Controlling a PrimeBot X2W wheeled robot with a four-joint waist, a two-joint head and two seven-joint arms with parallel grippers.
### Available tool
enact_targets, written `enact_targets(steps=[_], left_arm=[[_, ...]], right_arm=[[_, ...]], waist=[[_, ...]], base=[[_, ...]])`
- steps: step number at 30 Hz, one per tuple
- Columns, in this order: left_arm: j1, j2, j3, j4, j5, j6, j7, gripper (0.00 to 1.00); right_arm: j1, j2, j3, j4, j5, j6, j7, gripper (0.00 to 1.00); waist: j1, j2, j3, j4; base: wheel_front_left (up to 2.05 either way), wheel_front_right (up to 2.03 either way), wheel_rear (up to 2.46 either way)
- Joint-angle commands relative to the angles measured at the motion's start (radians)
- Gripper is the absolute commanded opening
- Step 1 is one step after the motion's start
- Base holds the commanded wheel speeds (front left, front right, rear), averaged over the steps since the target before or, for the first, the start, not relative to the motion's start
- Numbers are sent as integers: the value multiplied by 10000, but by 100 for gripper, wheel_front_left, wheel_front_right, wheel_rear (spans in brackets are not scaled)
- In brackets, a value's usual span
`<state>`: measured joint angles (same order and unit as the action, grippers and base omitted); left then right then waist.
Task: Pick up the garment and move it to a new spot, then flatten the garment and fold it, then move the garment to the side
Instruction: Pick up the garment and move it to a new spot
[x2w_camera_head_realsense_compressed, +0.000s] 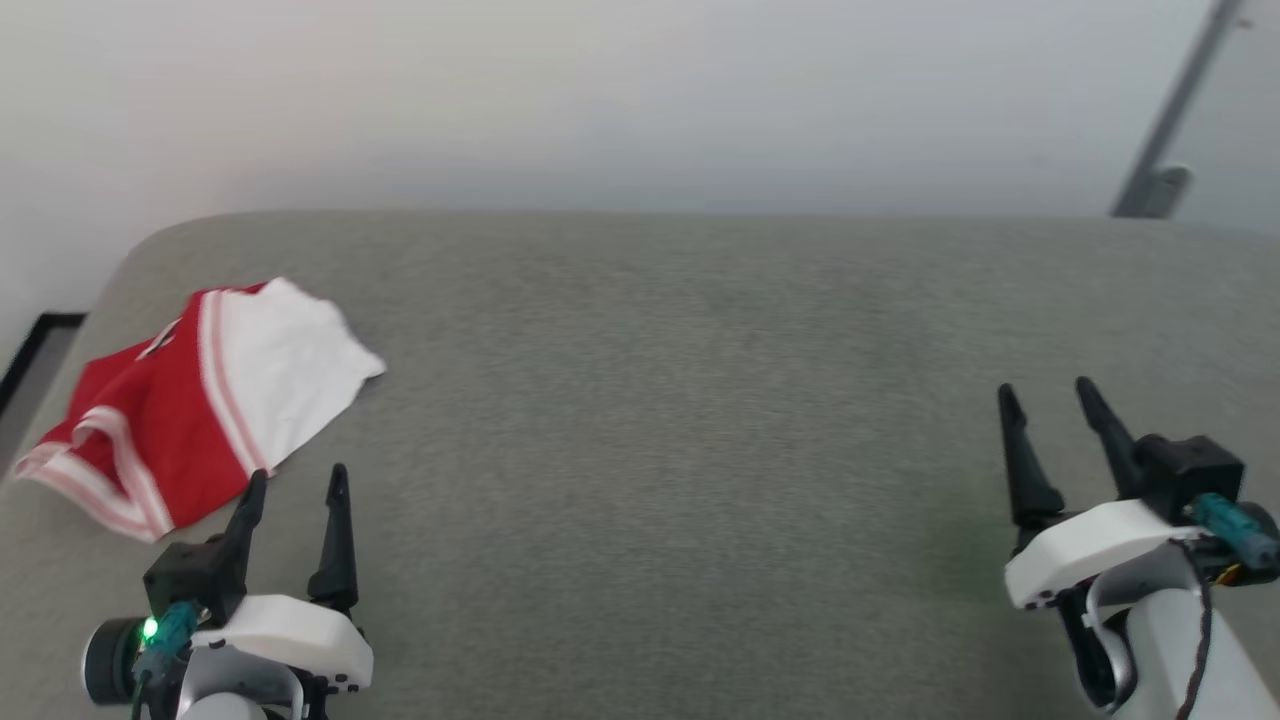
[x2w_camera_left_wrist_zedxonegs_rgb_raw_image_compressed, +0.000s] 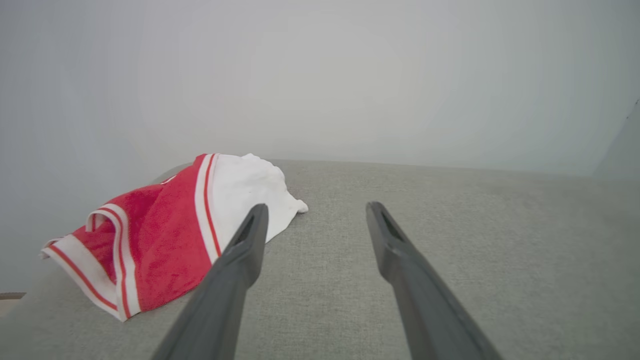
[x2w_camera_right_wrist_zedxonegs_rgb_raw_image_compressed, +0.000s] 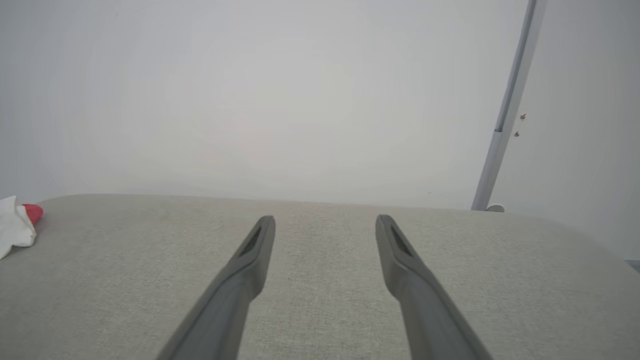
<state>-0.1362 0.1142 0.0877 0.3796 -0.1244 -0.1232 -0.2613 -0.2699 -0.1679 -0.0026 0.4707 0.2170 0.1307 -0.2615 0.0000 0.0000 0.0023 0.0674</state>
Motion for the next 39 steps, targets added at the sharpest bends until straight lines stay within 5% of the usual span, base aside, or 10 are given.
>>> enact_targets(steps=[1,19,31,39], left_arm=[[161,-59,82,-74,39,26,-58,100],[1147,-542,557,-855,288,652,-57,100],[1534,-625,456,-1294,-41,845,-57,100],[-76,-118,-100,-828,569,286,-57,100]], right_arm=[[144,49,149,-30,92,0,-49,100],[384,596,1732,30,277,-1,-49,100],[50,607,2366,114,479,-1,-49,100],[-268,438,2259,-126,389,-1,-49,100]], waist=[[0,0,-5,544],[0,0,-201,4386],[0,0,30,4468],[0,0,958,3087]], base=[[0,0,0],[0,0,0],[0,0,0],[0,0,0]])
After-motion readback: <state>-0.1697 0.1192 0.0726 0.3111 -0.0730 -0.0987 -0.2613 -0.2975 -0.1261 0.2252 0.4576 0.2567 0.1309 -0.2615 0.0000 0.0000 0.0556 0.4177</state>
